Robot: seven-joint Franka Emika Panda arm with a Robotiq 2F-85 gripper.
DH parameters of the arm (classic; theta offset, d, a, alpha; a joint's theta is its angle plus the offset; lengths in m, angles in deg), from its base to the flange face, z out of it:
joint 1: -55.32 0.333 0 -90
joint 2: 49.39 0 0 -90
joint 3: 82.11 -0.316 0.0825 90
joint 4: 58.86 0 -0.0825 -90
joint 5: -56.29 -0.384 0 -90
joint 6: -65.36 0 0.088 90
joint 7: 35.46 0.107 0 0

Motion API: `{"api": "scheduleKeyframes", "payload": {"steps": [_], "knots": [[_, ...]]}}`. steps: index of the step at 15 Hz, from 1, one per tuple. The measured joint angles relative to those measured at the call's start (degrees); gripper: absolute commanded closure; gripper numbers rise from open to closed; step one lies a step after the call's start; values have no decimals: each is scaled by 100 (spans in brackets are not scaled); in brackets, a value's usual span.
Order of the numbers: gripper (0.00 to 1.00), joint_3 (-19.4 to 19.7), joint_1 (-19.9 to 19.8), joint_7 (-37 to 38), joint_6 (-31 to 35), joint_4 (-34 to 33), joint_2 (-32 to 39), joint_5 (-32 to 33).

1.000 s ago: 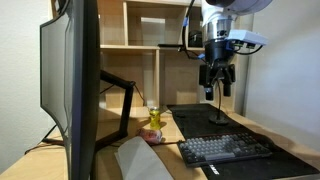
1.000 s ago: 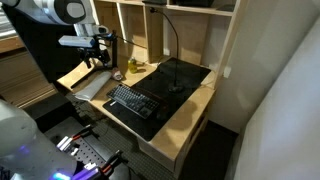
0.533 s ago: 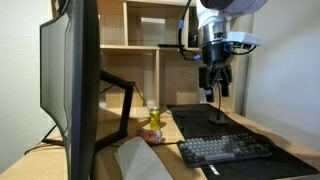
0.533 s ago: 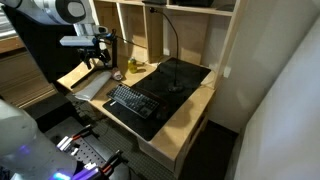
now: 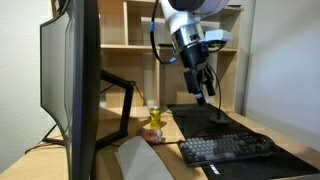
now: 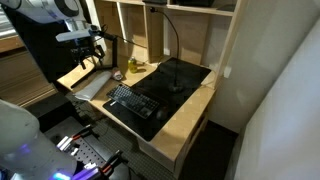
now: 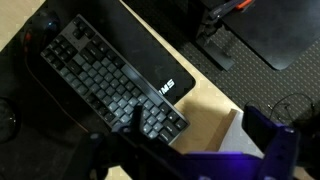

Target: Put the pink can upright

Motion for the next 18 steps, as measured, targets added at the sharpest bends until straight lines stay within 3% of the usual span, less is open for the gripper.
{"api": "scheduleKeyframes", "payload": {"steps": [3, 7, 12, 15, 18], "knots": [[0, 38, -11, -2, -2, 26, -62, 0], [0, 34, -14, -186, -645, -132, 341, 478], [0, 17, 24, -697, -1034, -1532, 1689, 958], [0, -34, 97, -720, -510, -2257, 2122, 869], [0, -63, 111, -720, -364, -2466, 2203, 791]]}}
